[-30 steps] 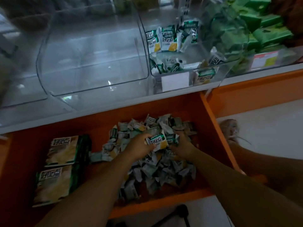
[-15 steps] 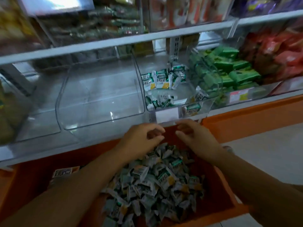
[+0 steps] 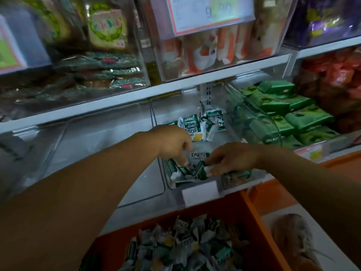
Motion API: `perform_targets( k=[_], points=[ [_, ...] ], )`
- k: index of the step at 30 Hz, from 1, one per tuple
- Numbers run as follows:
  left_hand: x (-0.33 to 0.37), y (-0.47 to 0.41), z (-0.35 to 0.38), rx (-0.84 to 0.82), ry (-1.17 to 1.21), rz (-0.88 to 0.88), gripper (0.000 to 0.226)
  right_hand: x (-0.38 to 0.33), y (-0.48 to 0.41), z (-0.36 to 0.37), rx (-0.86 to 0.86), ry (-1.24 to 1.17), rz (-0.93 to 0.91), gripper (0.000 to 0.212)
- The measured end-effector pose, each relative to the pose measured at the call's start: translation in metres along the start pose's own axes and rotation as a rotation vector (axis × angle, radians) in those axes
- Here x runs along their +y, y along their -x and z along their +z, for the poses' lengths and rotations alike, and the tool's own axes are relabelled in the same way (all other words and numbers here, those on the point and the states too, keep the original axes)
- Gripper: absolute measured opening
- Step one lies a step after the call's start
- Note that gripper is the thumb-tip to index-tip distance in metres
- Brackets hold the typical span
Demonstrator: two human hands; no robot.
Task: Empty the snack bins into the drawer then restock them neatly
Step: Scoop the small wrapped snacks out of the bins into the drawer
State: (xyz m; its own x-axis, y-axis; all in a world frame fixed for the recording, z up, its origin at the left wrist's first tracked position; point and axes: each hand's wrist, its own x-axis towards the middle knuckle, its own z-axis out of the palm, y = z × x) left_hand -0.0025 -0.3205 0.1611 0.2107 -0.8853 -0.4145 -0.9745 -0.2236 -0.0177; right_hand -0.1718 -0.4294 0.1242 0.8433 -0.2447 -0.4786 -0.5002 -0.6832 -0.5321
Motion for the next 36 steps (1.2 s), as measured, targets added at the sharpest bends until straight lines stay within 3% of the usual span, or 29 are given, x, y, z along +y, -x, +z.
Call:
perform_targets(
  k=[4, 6, 10, 19, 23, 31, 36],
  points=[
    [-0.005, -0.022, -0.004, -0.171, -0.104, -0.030, 0.062, 0.012, -0.025, 0.002, 0.123, -0.065, 0.036, 0.045],
    [-0.006, -0.026, -0.003, -0.178, -0.102, -0.030, 0.060, 0.014, -0.029, 0.003, 0.099, -0.105, 0.061, 0.049],
    [-0.007, -0.021, -0.002, -0.089, -0.089, 0.002, 0.052, 0.010, -0.027, 0.005, -0.010, -0.074, 0.065, 0.071],
    [-0.009, -0.017, 0.005, 0.131, -0.010, -0.031, 0.058, 0.007, -0.020, 0.008, 0.070, -0.189, -0.015, 0.046],
    [-0.009, -0.012, 0.008, 0.304, 0.141, -0.024, 0.059, 0.013, -0.016, 0.009, 0.242, -0.298, -0.047, 0.040],
    [-0.003, 0.018, 0.014, 0.688, 0.711, -0.031, 0.054, 0.001, 0.007, 0.010, 0.696, -0.566, -0.166, 0.029],
    [0.005, 0.073, 0.003, 0.847, 0.892, -0.022, 0.048, -0.033, 0.050, 0.030, 0.819, -0.607, -0.336, 0.029]
  ],
)
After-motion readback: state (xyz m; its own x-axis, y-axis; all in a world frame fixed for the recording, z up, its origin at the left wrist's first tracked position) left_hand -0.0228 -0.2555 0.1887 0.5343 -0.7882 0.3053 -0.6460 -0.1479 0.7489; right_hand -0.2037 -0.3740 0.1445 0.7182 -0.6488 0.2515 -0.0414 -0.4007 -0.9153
